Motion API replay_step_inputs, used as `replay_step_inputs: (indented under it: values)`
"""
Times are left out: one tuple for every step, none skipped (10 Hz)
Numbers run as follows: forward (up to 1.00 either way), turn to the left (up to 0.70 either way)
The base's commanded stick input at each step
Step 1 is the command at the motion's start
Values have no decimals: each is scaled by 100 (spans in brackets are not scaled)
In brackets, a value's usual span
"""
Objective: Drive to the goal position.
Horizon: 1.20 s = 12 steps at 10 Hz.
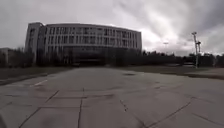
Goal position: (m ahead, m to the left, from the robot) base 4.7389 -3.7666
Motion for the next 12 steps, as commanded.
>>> replay_step_inputs:
  values:
    - [70, 0]
    - [70, 0]
    - [70, 0]
    - [70, 0]
    - [70, 0]
    - [70, 0]
    - [70, 0]
    - [70, 0]
    - [70, 0]
    - [70, 9]
    - [70, 17]
    - [70, 21]
